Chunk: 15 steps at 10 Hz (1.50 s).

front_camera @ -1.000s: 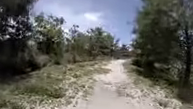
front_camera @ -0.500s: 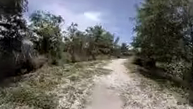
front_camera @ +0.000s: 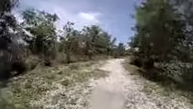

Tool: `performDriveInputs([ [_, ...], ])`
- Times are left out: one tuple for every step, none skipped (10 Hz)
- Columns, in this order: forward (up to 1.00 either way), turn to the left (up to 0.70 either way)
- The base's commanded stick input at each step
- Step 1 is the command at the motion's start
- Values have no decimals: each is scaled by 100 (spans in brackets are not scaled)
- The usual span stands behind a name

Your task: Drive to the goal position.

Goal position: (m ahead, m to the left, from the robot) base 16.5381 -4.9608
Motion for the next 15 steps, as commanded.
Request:
performDriveInputs([
  [50, 0],
  [50, 0],
  [50, 0],
  [50, 0],
  [50, 0],
  [50, 0],
  [50, 0],
  [50, 0],
  [50, 0],
  [50, 0],
  [50, 0],
  [50, 0],
  [50, 0],
  [50, 0],
  [50, 0],
])
